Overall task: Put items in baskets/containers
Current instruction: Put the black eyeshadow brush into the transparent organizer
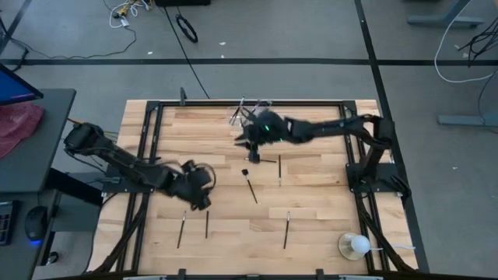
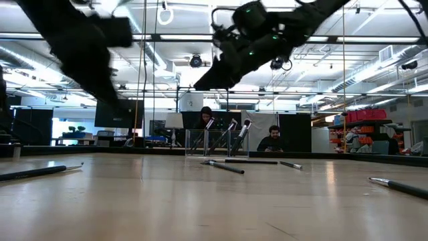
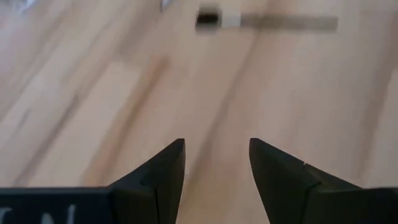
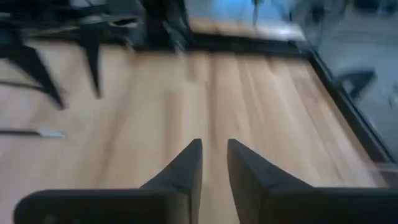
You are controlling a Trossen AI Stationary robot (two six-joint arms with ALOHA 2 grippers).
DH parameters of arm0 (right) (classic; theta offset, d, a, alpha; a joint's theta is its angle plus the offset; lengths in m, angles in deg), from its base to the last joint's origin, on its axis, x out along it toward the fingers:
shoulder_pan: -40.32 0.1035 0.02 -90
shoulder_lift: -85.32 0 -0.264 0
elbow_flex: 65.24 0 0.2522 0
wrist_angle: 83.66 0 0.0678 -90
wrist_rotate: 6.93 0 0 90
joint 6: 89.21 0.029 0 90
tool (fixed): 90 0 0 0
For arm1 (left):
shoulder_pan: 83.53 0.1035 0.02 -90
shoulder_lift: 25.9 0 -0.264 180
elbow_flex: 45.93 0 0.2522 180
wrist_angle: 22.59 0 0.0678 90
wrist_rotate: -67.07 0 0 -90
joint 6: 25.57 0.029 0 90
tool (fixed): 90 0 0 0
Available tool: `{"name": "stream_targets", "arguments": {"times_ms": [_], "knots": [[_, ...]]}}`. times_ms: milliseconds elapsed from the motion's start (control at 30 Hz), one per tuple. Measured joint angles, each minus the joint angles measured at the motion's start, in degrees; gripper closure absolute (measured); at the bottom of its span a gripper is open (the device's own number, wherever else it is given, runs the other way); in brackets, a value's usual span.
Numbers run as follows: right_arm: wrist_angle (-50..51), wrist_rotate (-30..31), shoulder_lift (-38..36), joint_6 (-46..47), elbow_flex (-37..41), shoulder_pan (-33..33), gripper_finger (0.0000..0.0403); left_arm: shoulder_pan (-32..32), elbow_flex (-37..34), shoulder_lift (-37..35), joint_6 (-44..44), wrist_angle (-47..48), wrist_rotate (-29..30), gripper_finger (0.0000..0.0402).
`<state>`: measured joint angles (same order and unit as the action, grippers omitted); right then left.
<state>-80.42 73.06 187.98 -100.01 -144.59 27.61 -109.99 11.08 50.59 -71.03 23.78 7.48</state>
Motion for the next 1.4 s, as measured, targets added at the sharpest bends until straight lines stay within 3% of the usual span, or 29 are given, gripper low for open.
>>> {"name": "stream_targets", "arguments": {"times_ms": [100,200,333,500,700,933,1133,1400], "knots": [[-11.3,0.4,-1.5,1.5,7.1,2.3,0.0339,-6.8,4.6,0.8,-13.6,14.2,-1.3,0.0217],[-19.2,0.6,-2.5,2.1,12.0,3.1,0.0349,-13.5,4.9,0.8,-28.1,18.7,-6.1,0.0217],[-23.1,0.6,-2.5,4.6,14.2,3.2,0.0359,-22.3,2.4,1.2,-47.9,14.3,-9.5,0.0215],[-23.8,0.6,-2.5,3.8,14.2,3.1,0.0362,-28.7,-1.6,2.7,-63.5,5.8,-9.1,0.0196],[-26.1,0.6,-2.5,2.4,14.2,2.8,0.0362,-30.0,-2.7,9.0,-65.1,1.9,-11.6,0.0183],[-26.2,0.6,-2.5,2.7,14.2,2.0,0.0362,-29.5,-2.0,16.0,-64.3,3.5,-9.9,0.0212],[-25.9,0.6,-2.5,2.8,14.2,2.0,0.0362,-29.6,-2.3,16.9,-62.9,7.1,-4.8,0.0276],[-25.6,0.6,-2.5,2.8,14.2,2.0,0.0362,-29.4,-2.7,17.2,-61.5,9.2,-3.5,0.0380]]}}
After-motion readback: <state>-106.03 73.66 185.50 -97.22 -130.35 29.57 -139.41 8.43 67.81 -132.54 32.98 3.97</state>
